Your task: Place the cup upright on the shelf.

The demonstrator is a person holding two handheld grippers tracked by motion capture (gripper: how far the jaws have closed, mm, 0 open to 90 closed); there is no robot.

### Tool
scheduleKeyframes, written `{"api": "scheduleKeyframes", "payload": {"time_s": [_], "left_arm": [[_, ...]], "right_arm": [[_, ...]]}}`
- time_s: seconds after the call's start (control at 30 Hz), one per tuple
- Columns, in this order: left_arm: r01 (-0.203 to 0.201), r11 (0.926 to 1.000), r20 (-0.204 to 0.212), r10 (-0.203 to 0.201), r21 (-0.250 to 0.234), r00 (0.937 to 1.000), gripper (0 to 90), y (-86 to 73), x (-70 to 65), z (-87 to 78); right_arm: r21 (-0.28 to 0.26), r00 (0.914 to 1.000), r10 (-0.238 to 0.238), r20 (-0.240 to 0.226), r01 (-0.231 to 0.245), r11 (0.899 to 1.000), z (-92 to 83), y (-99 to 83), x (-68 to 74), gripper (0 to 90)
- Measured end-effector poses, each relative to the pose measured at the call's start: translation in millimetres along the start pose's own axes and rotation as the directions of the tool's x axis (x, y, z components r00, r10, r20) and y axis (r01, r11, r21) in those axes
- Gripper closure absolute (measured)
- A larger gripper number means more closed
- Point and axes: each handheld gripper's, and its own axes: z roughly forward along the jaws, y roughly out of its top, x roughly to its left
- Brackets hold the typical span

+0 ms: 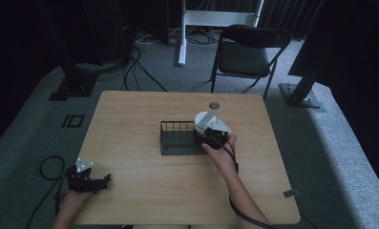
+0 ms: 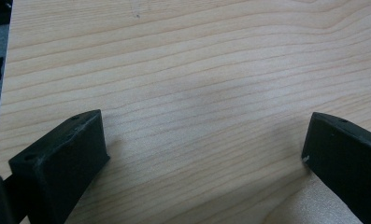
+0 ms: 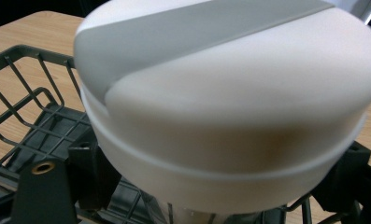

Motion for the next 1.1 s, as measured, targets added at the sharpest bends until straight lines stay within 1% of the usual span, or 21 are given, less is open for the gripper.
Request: {"api": "scheduleKeyframes", "payload": {"time_s": [0.07,0.17,0.2,0.23,0.3,0.37,0.47,0.63,0.73,0.8,1.1], "left_arm": [[0.0,1.0,0.0,0.0,0.0,1.0,0.1,0.0,0.0,0.0],[0.0,1.0,0.0,0.0,0.0,1.0,0.1,0.0,0.0,0.0],[0.0,1.0,0.0,0.0,0.0,1.0,0.1,0.0,0.0,0.0],[0.0,1.0,0.0,0.0,0.0,1.0,0.1,0.0,0.0,0.0],[0.0,1.0,0.0,0.0,0.0,1.0,0.1,0.0,0.0,0.0],[0.0,1.0,0.0,0.0,0.0,1.0,0.1,0.0,0.0,0.0],[0.0,1.0,0.0,0.0,0.0,1.0,0.1,0.0,0.0,0.0],[0.0,1.0,0.0,0.0,0.0,1.0,0.1,0.0,0.0,0.0],[0.0,1.0,0.0,0.0,0.0,1.0,0.1,0.0,0.0,0.0],[0.0,1.0,0.0,0.0,0.0,1.0,0.1,0.0,0.0,0.0],[0.0,1.0,0.0,0.0,0.0,1.0,0.1,0.0,0.0,0.0]], "right_arm": [[-0.004,0.9999,0.01,-0.006,-0.01,1.0,-0.4,-0.7,-1.5,17.9],[-0.012,0.9999,0.006,-0.012,-0.006,1.0,-1.0,-1.3,-1.5,16.9],[-0.017,0.9999,0.001,-0.012,-0.001,1.0,-1.3,-1.5,-1.5,13.9],[-0.021,0.9999,0.0,-0.012,0.0,1.0,-1.8,-1.3,-1.5,13.6],[-0.029,0.9995,-0.006,-0.03,0.005,1.0,-3.3,-0.7,-1.2,13.4],[-0.036,0.9996,-0.007,-0.026,0.006,0.999,-5.0,-0.6,-1.3,12.8],[-0.037,0.9996,0.001,-0.028,-0.002,0.999,-7.0,-1.4,-2.8,12.7],[-0.043,0.9995,-0.001,-0.033,0.0,0.999,-11.6,-2.3,-4.2,12.7],[-0.038,0.9993,-0.005,-0.038,0.003,0.999,-14.5,-2.6,-4.0,12.7],[-0.041,0.9989,-0.003,-0.047,0.001,0.999,-16.5,-3.4,-4.0,12.7],[-0.051,0.9988,-0.001,-0.048,-0.002,0.999,-26.2,-6.2,-7.4,12.7]]}}
